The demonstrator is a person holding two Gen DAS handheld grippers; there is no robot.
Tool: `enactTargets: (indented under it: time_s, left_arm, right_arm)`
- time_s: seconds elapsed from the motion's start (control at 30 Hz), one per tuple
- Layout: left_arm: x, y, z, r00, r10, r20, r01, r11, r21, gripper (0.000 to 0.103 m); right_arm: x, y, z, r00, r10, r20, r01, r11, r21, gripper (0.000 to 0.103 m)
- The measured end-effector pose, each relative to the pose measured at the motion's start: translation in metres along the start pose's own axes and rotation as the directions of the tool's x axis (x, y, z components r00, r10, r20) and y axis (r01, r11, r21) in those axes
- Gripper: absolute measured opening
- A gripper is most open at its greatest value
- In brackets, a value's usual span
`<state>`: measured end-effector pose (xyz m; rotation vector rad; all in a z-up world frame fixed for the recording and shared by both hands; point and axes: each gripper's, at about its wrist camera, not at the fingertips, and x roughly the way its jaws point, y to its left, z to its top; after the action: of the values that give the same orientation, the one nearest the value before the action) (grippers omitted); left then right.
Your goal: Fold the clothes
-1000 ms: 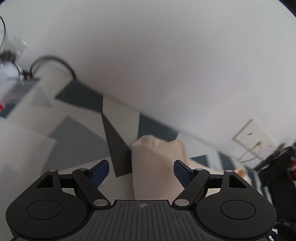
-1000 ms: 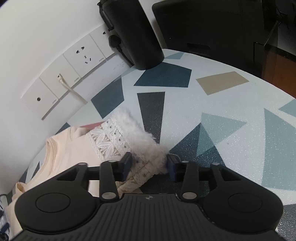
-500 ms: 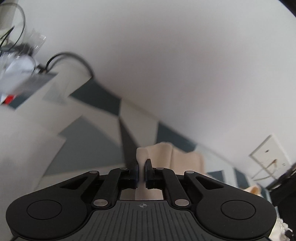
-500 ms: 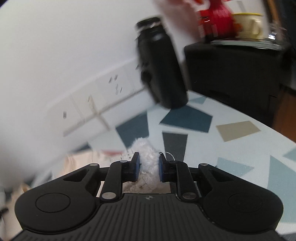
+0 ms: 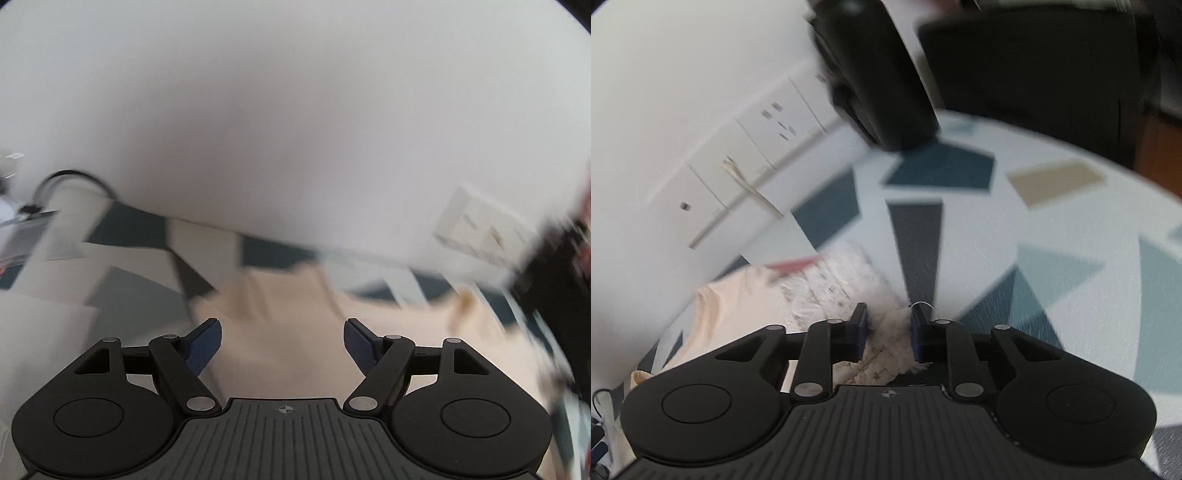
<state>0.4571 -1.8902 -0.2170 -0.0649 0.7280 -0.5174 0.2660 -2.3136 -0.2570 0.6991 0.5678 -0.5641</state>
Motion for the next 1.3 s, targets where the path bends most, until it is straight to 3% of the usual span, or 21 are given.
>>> enactTargets:
  time_s: [0.13, 0.23, 0.33, 0.43, 0.67, 0.8, 0.93, 1.0, 1.03, 1.07, 1.2, 1.3]
  left_arm:
    - [0.002, -0.005, -0.017, 0.997, 0.006, -0.082, -0.003, 1.0, 0.03, 0.071]
    - [0.004, 0.0, -0.025, 0.995, 0.017, -0.101, -0.016, 1.0, 0.005, 0.071]
    - [0.004, 0.003, -0.027, 0.994, 0.017, -0.109, -0.017, 1.0, -0.004, 0.071]
    - [0.003, 0.003, -0.029, 0.993, 0.01, -0.12, -0.012, 1.0, -0.017, 0.072]
    - [0.002, 0.007, -0.031, 0.991, 0.0, -0.132, -0.008, 0.998, -0.061, 0.072]
    - [0.002, 0.008, -0.032, 0.991, 0.004, -0.135, -0.013, 0.998, -0.068, 0.076]
    - [0.004, 0.009, -0.032, 0.991, 0.007, -0.137, -0.014, 0.999, -0.049, 0.08]
    - [0.006, 0.007, -0.029, 0.99, 0.022, -0.14, -0.024, 1.0, -0.014, 0.085]
    - [0.007, 0.007, -0.028, 0.989, 0.029, -0.144, -0.03, 1.0, -0.002, 0.085]
    - [0.007, 0.007, -0.027, 0.988, 0.035, -0.148, -0.035, 0.999, 0.005, 0.085]
    - [0.007, 0.006, -0.025, 0.986, 0.045, -0.161, -0.046, 0.999, 0.002, 0.086]
    - [0.003, 0.007, -0.028, 0.986, 0.046, -0.162, -0.049, 0.999, -0.015, 0.087]
  right_arm:
    - [-0.018, 0.023, -0.003, 0.993, 0.105, 0.052, -0.104, 0.994, -0.036, 0.015]
    - [-0.022, 0.051, -0.016, 0.982, 0.184, 0.036, -0.177, 0.972, -0.154, 0.014]
    - [-0.018, 0.078, -0.03, 0.971, 0.237, -0.016, -0.234, 0.938, -0.257, 0.012]
    - [-0.012, 0.097, -0.045, 0.952, 0.29, -0.094, -0.305, 0.906, -0.293, 0.003]
    - [-0.006, 0.136, -0.08, 0.915, 0.336, -0.222, -0.401, 0.82, -0.408, 0.004]
    - [-0.026, 0.134, -0.072, 0.941, 0.316, -0.121, -0.336, 0.837, -0.432, 0.012]
    - [-0.045, 0.115, -0.051, 0.965, 0.262, 0.019, -0.231, 0.88, -0.414, 0.035]
    - [-0.051, 0.108, -0.049, 0.972, 0.225, 0.063, -0.174, 0.878, -0.446, 0.047]
    - [-0.051, 0.106, -0.052, 0.977, 0.203, 0.07, -0.146, 0.866, -0.479, 0.058]
    - [-0.05, 0.106, -0.056, 0.981, 0.181, 0.064, -0.122, 0.846, -0.519, 0.061]
    - [-0.049, 0.11, -0.075, 0.985, 0.118, 0.123, -0.01, 0.762, -0.647, 0.061]
    - [-0.055, 0.114, -0.083, 0.966, 0.076, 0.246, 0.114, 0.731, -0.673, 0.065]
